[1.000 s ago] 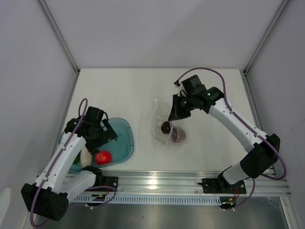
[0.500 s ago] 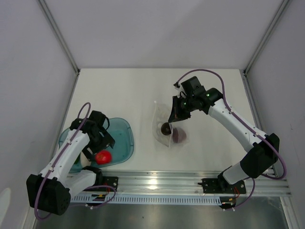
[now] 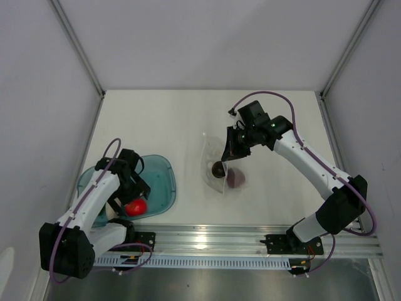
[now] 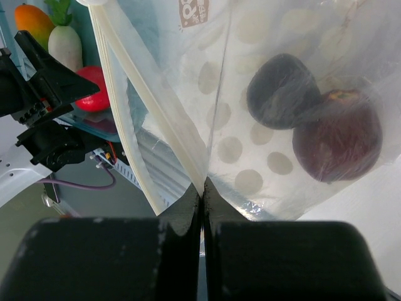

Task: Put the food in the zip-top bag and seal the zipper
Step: Pick up the fake fruit from the bin.

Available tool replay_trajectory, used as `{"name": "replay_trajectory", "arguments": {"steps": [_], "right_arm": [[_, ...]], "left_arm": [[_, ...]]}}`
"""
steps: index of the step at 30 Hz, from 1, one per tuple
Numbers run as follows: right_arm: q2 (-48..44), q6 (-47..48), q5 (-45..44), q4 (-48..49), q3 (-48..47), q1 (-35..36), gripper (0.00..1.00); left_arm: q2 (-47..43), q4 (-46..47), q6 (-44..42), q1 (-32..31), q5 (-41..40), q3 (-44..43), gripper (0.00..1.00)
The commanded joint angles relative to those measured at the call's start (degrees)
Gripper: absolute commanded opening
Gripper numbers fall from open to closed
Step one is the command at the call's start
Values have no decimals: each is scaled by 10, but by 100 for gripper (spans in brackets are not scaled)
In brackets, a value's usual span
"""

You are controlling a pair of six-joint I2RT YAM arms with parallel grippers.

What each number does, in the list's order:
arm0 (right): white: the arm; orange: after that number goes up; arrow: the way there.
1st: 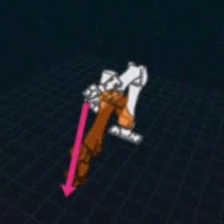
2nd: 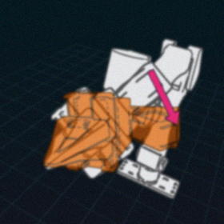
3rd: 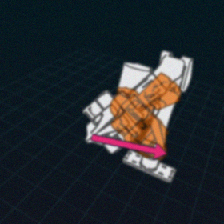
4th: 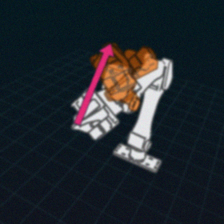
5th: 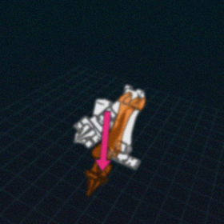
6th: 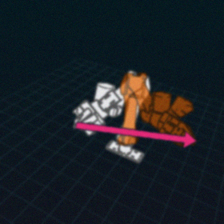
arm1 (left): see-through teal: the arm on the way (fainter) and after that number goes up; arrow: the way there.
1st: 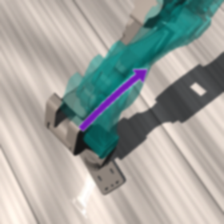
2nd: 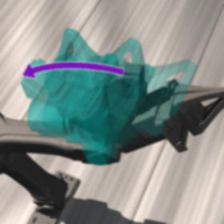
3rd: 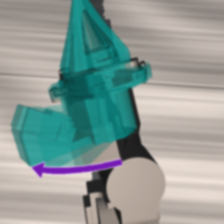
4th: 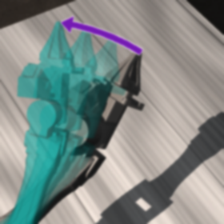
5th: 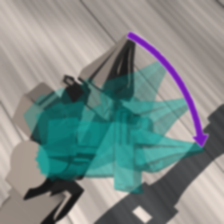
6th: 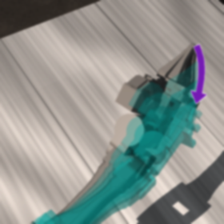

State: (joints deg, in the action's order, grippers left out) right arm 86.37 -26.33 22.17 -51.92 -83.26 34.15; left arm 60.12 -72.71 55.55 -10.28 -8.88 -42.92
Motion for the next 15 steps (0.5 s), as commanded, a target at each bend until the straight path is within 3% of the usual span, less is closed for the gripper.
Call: {"name": "replay_trajectory", "arguments": {"steps": [1,15], "right_arm": [[-6,4,8,11,1,-1,0],[-1,9,6,7,-6,-8,0]], "left_arm": [[17,25,11,6,-4,3,100],[69,85,5,10,27,40,96]]}}
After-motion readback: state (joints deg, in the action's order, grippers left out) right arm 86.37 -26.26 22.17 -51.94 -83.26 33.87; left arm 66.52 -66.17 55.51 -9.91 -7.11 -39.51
